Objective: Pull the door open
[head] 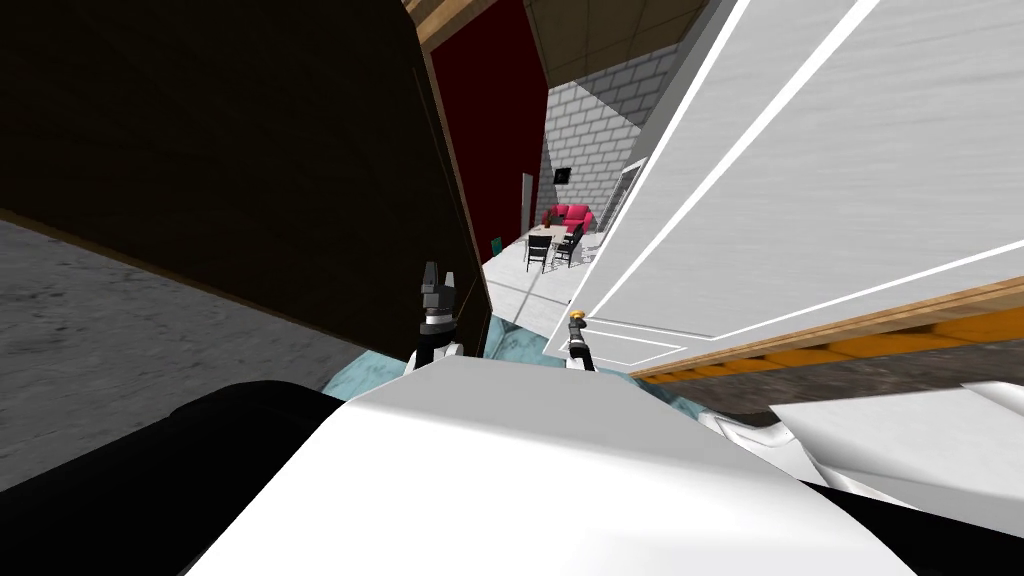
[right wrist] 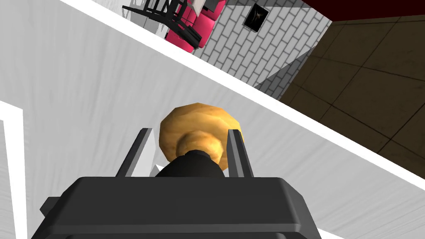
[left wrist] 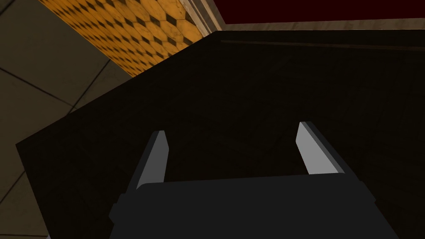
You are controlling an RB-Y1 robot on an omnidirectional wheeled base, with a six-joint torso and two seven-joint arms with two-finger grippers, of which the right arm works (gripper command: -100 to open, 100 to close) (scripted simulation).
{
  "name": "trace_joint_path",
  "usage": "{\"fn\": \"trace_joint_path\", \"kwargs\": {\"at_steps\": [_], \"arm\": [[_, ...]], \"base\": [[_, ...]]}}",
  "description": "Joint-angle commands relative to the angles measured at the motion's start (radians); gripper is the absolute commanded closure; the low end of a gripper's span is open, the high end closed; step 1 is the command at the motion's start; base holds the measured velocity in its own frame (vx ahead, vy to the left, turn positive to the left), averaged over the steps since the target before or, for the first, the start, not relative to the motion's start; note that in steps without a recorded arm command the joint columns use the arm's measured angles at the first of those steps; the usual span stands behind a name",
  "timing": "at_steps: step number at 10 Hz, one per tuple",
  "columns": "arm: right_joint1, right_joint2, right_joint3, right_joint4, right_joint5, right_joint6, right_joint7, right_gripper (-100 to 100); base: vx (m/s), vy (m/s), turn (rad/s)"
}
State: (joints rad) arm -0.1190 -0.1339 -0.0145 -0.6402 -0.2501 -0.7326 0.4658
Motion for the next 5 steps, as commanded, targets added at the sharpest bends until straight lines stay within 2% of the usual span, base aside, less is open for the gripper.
{"fn": "trace_joint_path", "kwargs": {"at_steps": [1, 2, 3, 5], "arm": [[-0.013, -0.026, -0.020, 0.034, -0.009, -0.024, -0.011, 100], [-0.013, -0.026, -0.020, 0.034, -0.009, -0.024, -0.011, 100], [-0.014, -0.029, -0.018, 0.036, -0.013, -0.024, -0.053, 100], [-0.014, -0.031, -0.017, 0.038, -0.016, -0.025, -0.095, 100]], "base": [[0.000, 0.000, 0.000], [0.001, 0.013, -0.023], [-0.015, -0.011, 0.028], [-0.034, -0.018, 0.033]]}}
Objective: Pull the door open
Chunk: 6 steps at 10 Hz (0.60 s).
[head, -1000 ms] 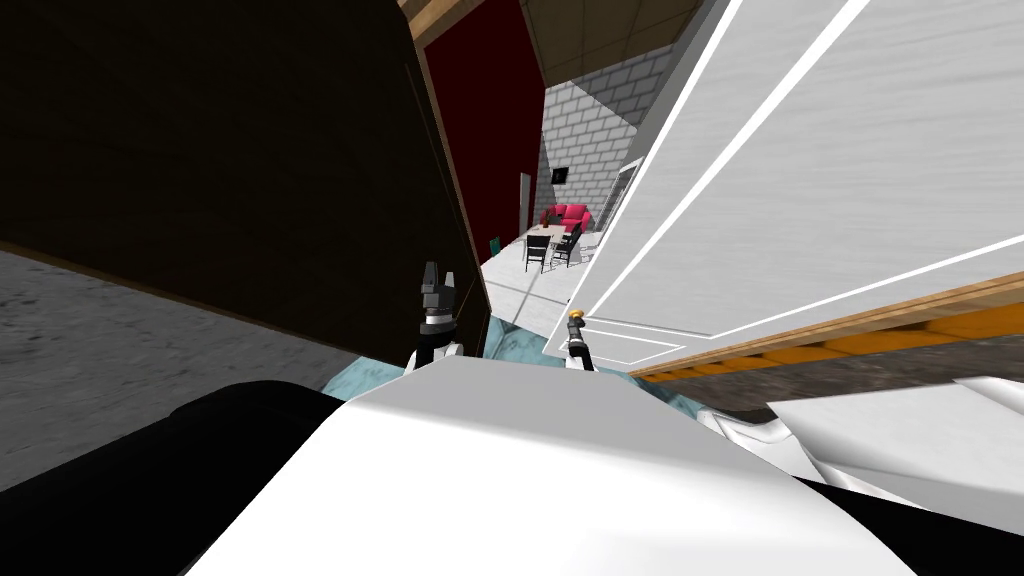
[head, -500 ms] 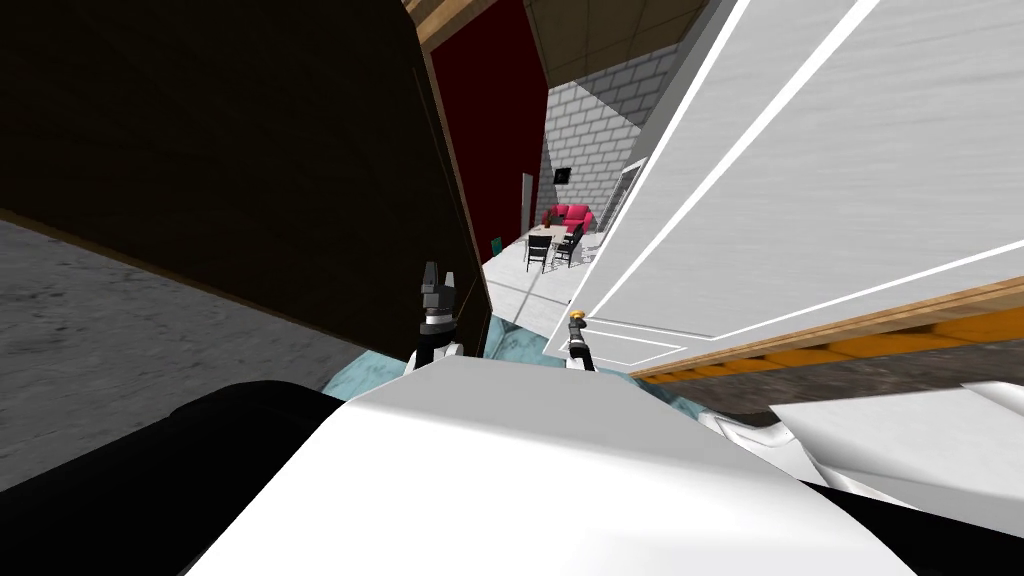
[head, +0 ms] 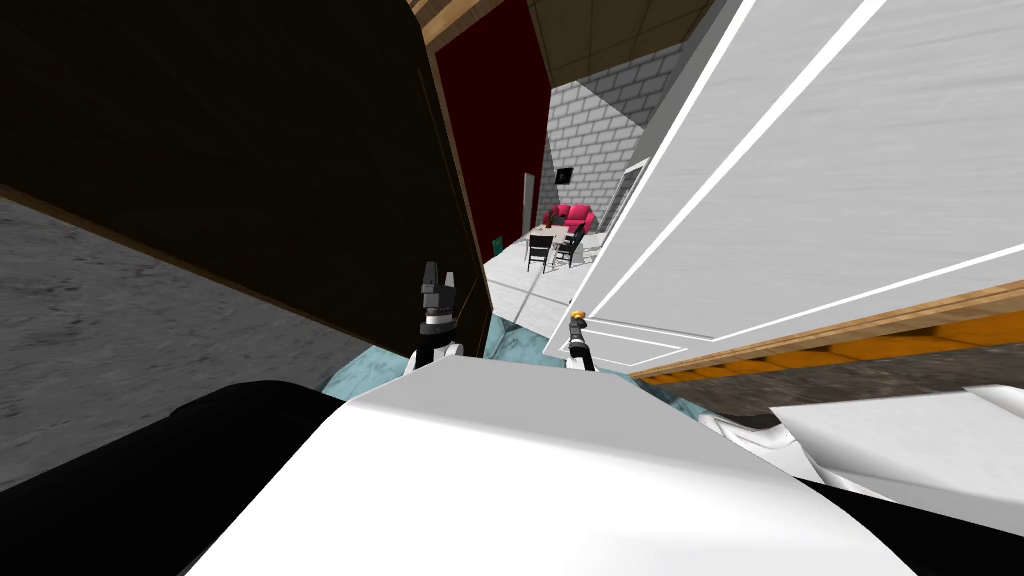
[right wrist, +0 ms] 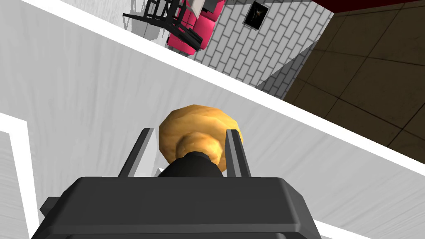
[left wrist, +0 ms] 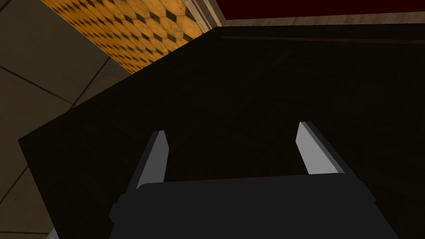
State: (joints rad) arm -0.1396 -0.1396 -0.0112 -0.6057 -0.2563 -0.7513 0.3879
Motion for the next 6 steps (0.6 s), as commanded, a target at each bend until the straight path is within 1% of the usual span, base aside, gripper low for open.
{"fn": "trace_joint_path", "kwargs": {"at_steps": [1, 2, 3, 5, 6], "arm": [[0.007, -0.028, -0.019, 0.006, -0.013, -0.007, -0.050, 100], [0.007, -0.028, -0.019, 0.006, -0.013, -0.007, -0.059, 100], [0.006, -0.031, -0.018, 0.008, -0.017, -0.008, -0.095, 100], [0.006, -0.031, -0.018, 0.008, -0.017, -0.008, -0.100, 100], [0.006, -0.033, -0.017, 0.010, -0.020, -0.009, -0.142, 100]], "base": [[-0.037, 0.001, 0.028], [-0.024, 0.006, 0.060], [-0.022, -0.002, 0.003], [-0.013, -0.009, 0.013], [-0.002, -0.013, 0.026]]}}
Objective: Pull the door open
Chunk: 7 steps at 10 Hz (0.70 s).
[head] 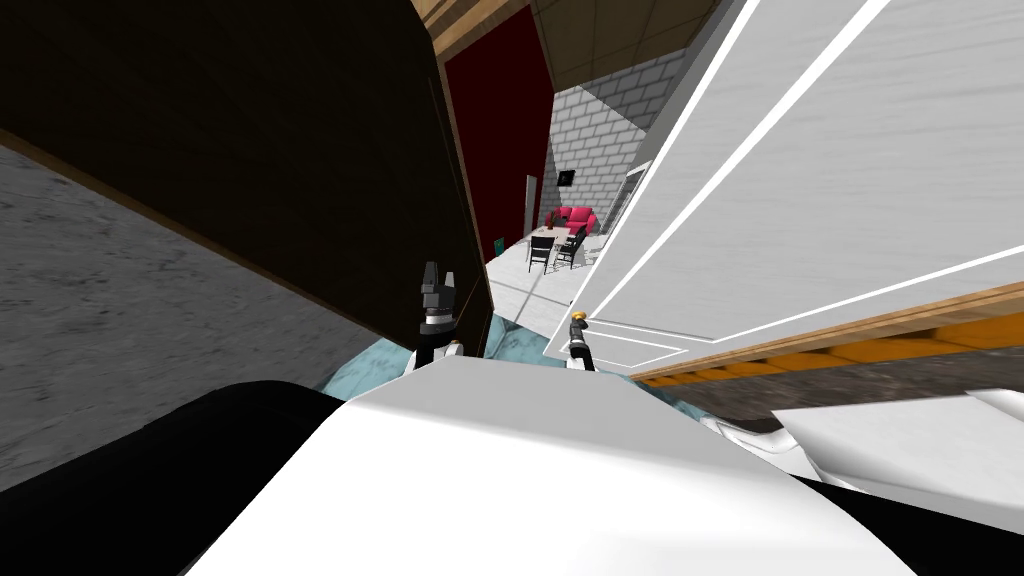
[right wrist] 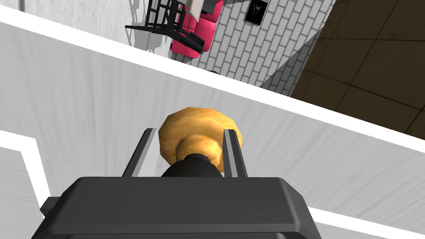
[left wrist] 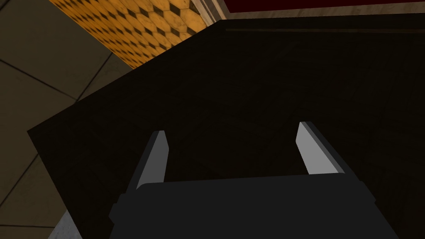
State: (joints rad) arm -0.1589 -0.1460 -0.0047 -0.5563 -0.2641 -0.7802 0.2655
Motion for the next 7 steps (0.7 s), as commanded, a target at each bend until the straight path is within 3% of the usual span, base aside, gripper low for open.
{"fn": "trace_joint_path", "kwargs": {"at_steps": [1, 3, 7], "arm": [[0.025, -0.027, -0.023, -0.039, -0.013, 0.020, -0.020, 100], [0.025, -0.027, -0.023, -0.053, -0.013, 0.020, -0.020, 100], [0.025, -0.027, -0.023, -0.024, -0.013, 0.020, -0.020, 100]], "base": [[-0.018, 0.001, 0.027], [-0.012, 0.007, -0.016], [0.005, -0.005, 0.010]]}}
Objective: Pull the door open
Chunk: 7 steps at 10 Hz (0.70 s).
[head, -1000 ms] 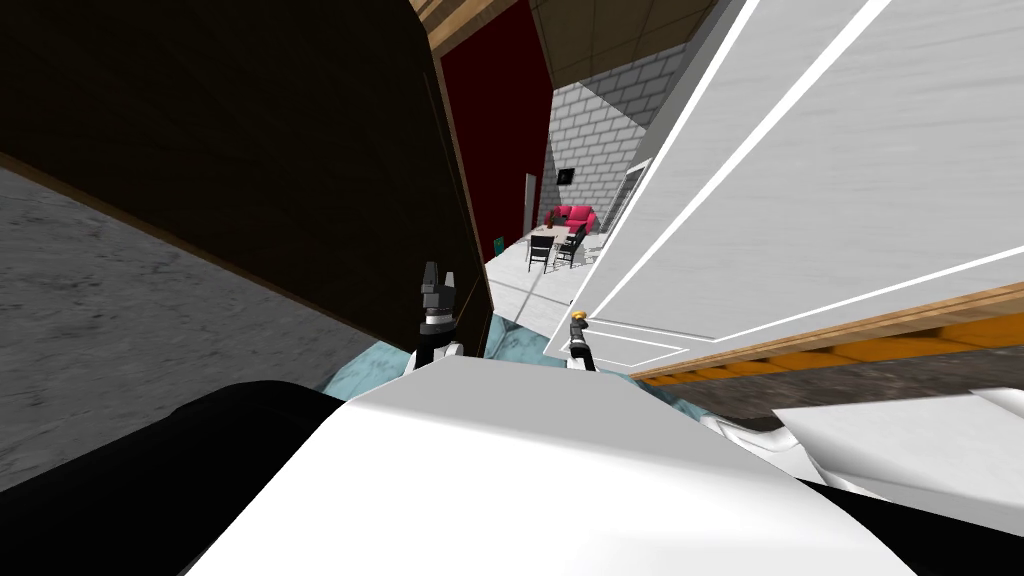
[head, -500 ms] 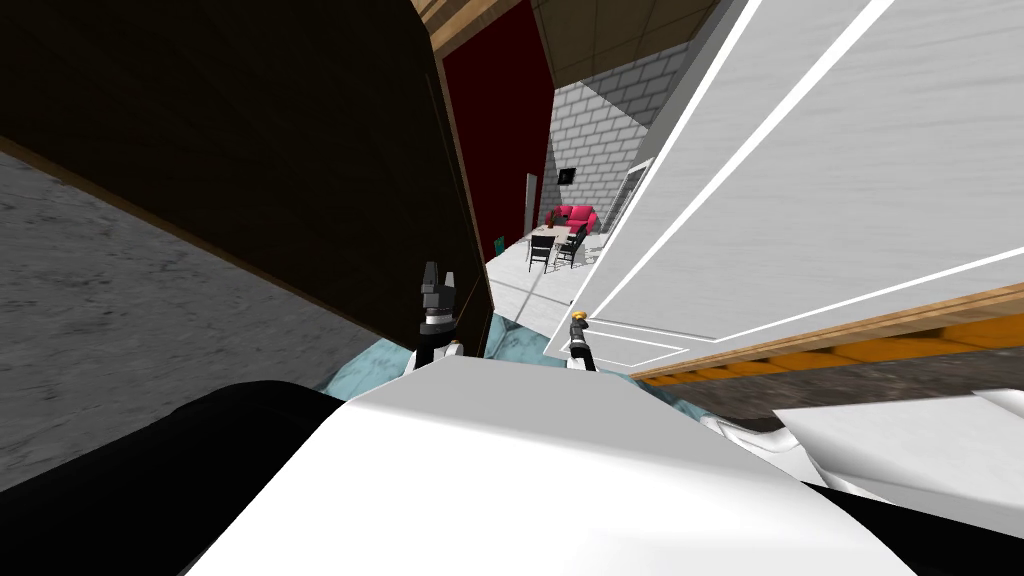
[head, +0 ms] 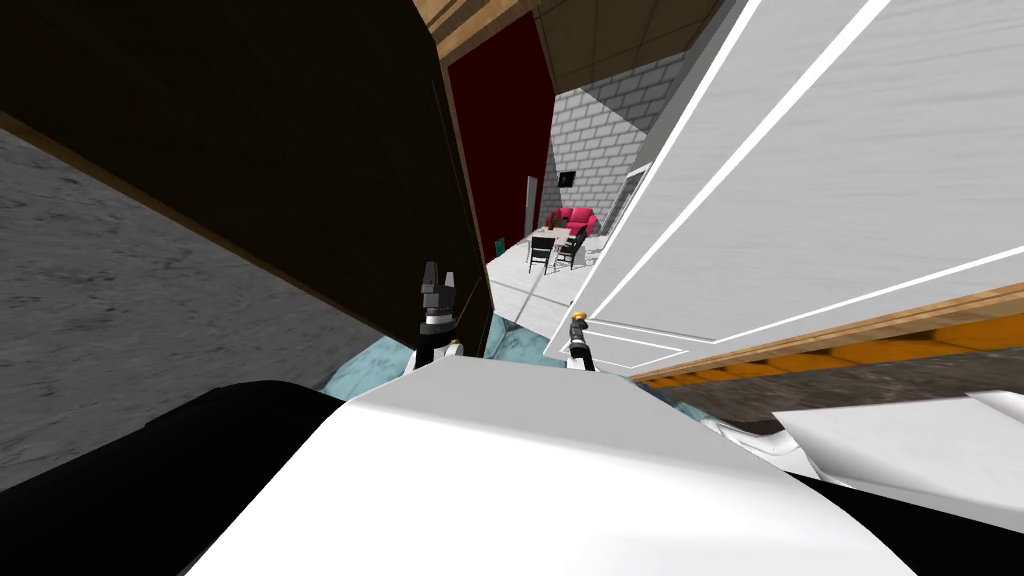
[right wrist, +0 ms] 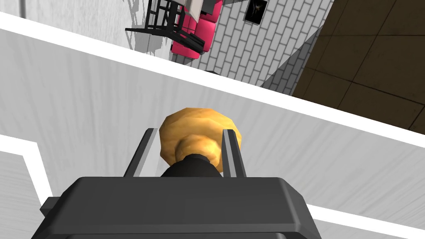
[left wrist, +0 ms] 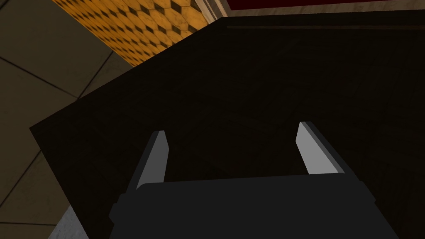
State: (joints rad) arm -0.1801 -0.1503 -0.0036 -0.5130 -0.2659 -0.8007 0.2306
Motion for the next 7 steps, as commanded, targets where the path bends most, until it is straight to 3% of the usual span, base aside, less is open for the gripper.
{"fn": "trace_joint_path", "kwargs": {"at_steps": [1, 2, 3, 4, 5, 7], "arm": [[0.047, -0.023, -0.024, -0.050, -0.011, 0.040, 0.015, 100], [0.046, -0.025, -0.023, -0.080, -0.014, 0.039, -0.026, 100], [0.046, -0.025, -0.023, -0.095, -0.014, 0.039, -0.026, 100], [0.046, -0.025, -0.023, -0.080, -0.014, 0.039, -0.026, 100], [0.046, -0.027, -0.021, -0.078, -0.018, 0.038, -0.068, 100], [0.046, -0.027, -0.021, -0.078, -0.018, 0.038, -0.068, 100]], "base": [[-0.005, -0.006, 0.007], [-0.017, 0.000, 0.018], [-0.023, -0.004, 0.008], [0.000, -0.006, 0.032], [-0.001, -0.012, 0.037], [-0.012, -0.004, -0.007]]}}
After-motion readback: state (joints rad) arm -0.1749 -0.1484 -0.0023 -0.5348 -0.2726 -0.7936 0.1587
